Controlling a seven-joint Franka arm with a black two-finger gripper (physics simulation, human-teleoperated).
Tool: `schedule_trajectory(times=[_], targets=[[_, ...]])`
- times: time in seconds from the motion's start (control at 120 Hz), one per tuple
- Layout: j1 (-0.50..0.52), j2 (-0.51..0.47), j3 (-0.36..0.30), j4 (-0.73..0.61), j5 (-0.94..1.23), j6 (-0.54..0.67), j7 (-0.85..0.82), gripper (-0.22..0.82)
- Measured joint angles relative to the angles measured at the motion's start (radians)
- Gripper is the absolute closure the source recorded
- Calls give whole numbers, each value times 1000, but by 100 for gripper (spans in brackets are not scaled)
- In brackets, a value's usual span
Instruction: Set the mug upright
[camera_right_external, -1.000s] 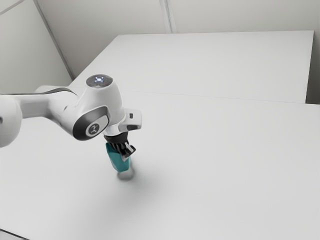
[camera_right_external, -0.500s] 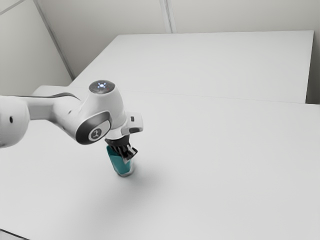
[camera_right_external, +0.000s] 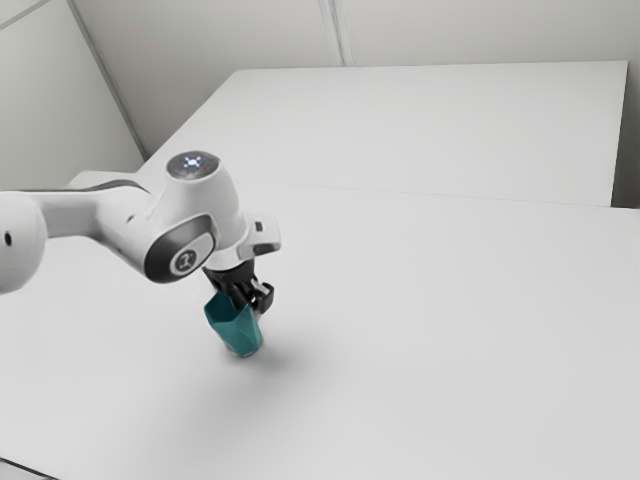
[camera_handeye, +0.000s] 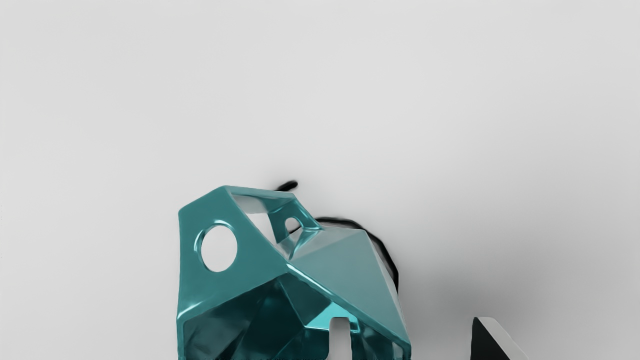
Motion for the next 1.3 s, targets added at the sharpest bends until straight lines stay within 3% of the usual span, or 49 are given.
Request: schedule_trajectory(times=[0.167,0.383,0.683,0.908,1.3], targets=[[1,-21,-1,16,-15,-17,-1,20],[63,-7,-17,133,-113,-153,0,9],[103,41,-24,351,-160,-385,2,4],[162,68,-49,446,-173,-496,5,3],[163,121,-46,723,-177,-700,7,2]])
